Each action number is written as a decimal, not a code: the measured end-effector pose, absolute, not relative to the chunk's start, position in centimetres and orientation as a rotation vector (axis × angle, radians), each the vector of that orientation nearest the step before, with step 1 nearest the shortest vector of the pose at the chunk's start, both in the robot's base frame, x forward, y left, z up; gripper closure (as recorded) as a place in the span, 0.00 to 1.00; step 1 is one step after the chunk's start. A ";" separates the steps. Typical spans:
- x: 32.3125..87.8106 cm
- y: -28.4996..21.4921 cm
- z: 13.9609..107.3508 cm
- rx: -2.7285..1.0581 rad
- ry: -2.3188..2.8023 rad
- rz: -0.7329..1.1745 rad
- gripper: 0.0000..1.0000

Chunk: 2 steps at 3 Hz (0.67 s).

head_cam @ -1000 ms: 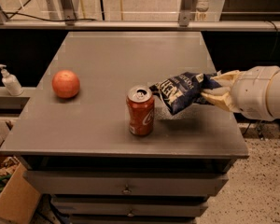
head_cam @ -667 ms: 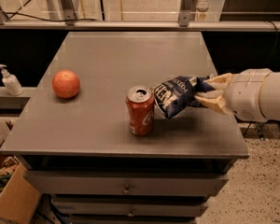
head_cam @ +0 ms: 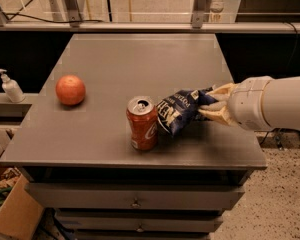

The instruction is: Move blue chip bag near coke can

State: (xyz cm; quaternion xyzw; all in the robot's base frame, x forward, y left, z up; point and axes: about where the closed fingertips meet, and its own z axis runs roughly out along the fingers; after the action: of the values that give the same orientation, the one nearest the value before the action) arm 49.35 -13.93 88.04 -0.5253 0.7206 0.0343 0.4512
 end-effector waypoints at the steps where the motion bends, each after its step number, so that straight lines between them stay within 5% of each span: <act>1: 49.4 -13.9 87.8 -1.327 1.791 0.085 0.83; 2: 49.5 -14.0 87.9 -1.341 1.791 0.079 0.61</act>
Offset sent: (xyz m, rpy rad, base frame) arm 0.0043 -0.0043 -0.0042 -0.0377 0.0249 0.0214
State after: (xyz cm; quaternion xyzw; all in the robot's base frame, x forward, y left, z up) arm 49.50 -13.97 87.91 -0.5388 0.7200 0.0319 0.4363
